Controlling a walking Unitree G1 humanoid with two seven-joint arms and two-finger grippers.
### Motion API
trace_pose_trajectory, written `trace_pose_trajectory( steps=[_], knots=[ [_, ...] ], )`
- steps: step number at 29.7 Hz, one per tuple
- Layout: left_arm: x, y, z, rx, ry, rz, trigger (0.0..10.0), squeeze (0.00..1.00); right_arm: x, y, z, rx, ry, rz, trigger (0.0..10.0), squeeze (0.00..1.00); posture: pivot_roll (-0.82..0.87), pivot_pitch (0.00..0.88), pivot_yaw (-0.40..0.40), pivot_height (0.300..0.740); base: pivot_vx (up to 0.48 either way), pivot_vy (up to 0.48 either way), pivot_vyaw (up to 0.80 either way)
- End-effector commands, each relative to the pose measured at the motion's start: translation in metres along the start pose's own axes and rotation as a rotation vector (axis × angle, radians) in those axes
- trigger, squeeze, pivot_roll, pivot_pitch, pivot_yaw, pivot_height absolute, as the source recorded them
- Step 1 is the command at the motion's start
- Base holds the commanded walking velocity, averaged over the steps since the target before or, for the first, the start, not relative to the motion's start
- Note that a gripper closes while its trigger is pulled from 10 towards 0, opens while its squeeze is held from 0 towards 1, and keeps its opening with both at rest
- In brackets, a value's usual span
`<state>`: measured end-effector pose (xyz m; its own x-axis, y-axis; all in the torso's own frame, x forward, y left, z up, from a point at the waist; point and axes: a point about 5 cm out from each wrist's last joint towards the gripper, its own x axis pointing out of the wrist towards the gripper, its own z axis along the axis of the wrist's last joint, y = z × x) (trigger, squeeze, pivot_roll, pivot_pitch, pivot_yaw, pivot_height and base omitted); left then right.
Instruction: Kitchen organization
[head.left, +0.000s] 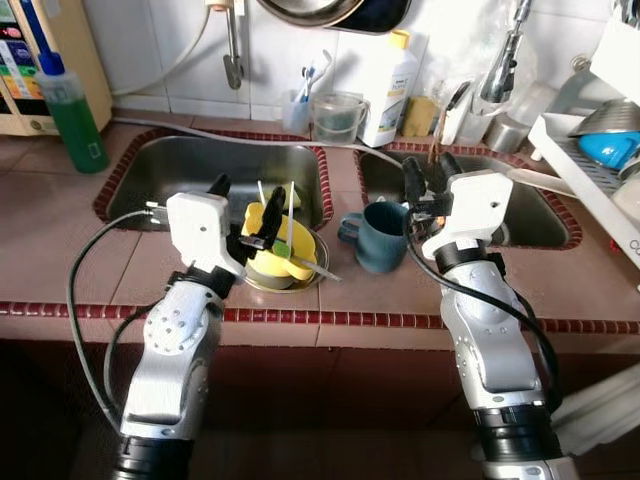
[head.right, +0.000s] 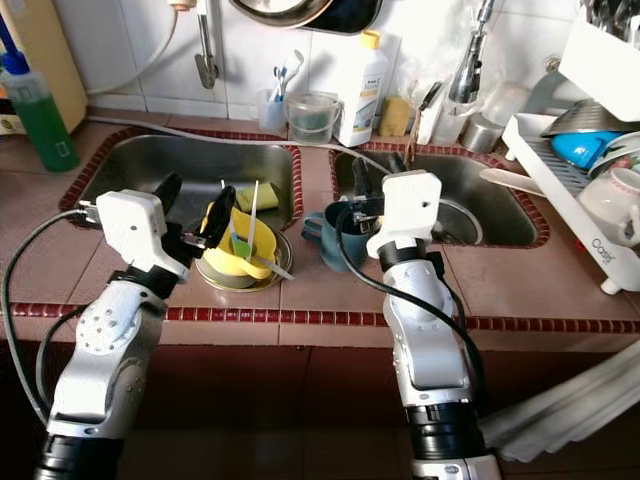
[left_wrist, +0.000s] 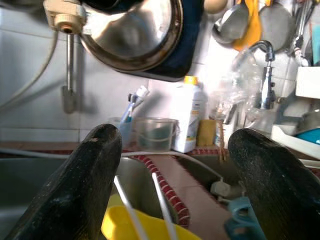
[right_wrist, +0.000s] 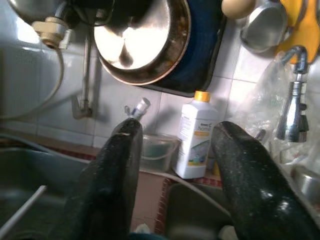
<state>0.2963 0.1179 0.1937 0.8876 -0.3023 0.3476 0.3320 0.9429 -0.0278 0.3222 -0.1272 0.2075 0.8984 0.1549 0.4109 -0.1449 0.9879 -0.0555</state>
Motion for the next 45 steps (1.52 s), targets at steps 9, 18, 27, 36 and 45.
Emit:
trace_pose_trajectory(
  steps=[9, 18, 27, 36, 45],
  knots=[
    [0.0, 0.006, 0.005, 0.026, -0.005, 0.031, 10.0, 0.0, -0.002, -0.004, 0.004, 0.003, -0.016, -0.015, 10.0, 1.0, -0.16, 0.055, -0.083, 0.74, 0.0, 0.0, 0.0],
    [-0.005, 0.007, 0.0, 0.057, 0.025, 0.008, 10.0, 0.0, -0.004, -0.006, -0.002, -0.042, 0.017, -0.043, 10.0, 0.0, -0.15, 0.062, -0.082, 0.74, 0.0, 0.0, 0.0],
    [-0.007, -0.001, 0.003, 0.072, 0.012, -0.022, 10.0, 0.0, -0.005, -0.009, -0.004, -0.092, 0.028, -0.06, 10.0, 0.0, -0.15, 0.065, -0.086, 0.74, 0.0, 0.0, 0.0],
    [-0.011, -0.003, 0.003, 0.114, 0.009, -0.057, 10.0, 0.0, -0.005, -0.009, -0.004, -0.105, 0.032, -0.063, 10.0, 0.0, -0.15, 0.067, -0.088, 0.74, 0.0, 0.0, 0.0],
    [-0.011, -0.007, 0.002, 0.101, 0.014, -0.068, 10.0, 0.0, -0.005, -0.007, -0.003, -0.103, 0.027, -0.056, 10.0, 0.0, -0.15, 0.067, -0.084, 0.74, 0.0, -0.465, 0.0]
  ],
)
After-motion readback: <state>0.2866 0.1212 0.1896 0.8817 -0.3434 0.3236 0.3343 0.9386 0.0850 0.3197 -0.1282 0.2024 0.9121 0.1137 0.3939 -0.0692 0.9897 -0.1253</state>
